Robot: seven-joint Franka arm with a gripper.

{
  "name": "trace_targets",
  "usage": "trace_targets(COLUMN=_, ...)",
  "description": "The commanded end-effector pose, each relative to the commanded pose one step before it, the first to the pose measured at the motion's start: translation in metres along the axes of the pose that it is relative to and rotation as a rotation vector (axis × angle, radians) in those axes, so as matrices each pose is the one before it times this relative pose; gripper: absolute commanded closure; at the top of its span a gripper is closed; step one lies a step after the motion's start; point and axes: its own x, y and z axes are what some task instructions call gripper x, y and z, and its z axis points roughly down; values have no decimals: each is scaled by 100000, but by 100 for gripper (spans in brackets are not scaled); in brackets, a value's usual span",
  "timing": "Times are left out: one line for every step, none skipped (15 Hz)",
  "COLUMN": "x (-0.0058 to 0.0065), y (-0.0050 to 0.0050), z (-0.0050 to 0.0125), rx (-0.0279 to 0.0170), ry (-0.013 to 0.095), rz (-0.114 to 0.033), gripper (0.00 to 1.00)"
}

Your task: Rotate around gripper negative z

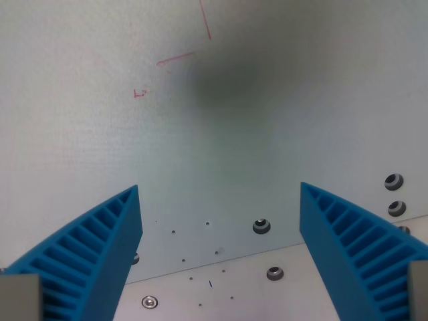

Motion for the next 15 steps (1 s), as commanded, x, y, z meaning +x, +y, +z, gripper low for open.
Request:
trace_targets(x=6, y=6, z=-124, rx=39, ry=300, rz=-1099, gripper=0)
trace_targets(x=0, y=0, z=0, rx=0, ry=0, rz=-1167, gripper=0)
trace_targets(x=0, y=0, z=0, rx=0, ry=0, rz=-1167, gripper=0)
trace_targets(x=0, y=0, z=0, rx=0, ry=0, rz=-1167, gripper=0)
trace_targets(x=0, y=0, z=0, rx=0, ry=0, rz=-1167, gripper=0)
trace_targets(x=0, y=0, z=0, rx=0, ry=0, rz=-1167, gripper=0)
trace_targets(x=0, y=0, z=0, rx=0, ry=0, rz=-1167, gripper=0)
trace_targets(x=0, y=0, z=0, rx=0, ry=0, rz=-1167, gripper=0)
trace_targets(x=0, y=0, z=0, rx=0, ry=0, rz=-1167, gripper=0)
trace_targets(x=0, y=0, z=0, rx=0, ry=0, rz=-1167, gripper=0)
trace_targets(x=0, y=0, z=0, rx=0, ry=0, rz=-1167, gripper=0)
trace_targets(x=0, y=0, z=0, rx=0, ry=0, rz=-1167, gripper=0)
trace_targets(x=0, y=0, z=0, rx=0, ry=0, rz=-1167, gripper=0)
trace_targets(x=0, y=0, z=0, rx=0, ry=0, rz=-1167, gripper=0)
trace_targets(x=0, y=0, z=0, rx=0, ry=0, rz=-1167, gripper=0)
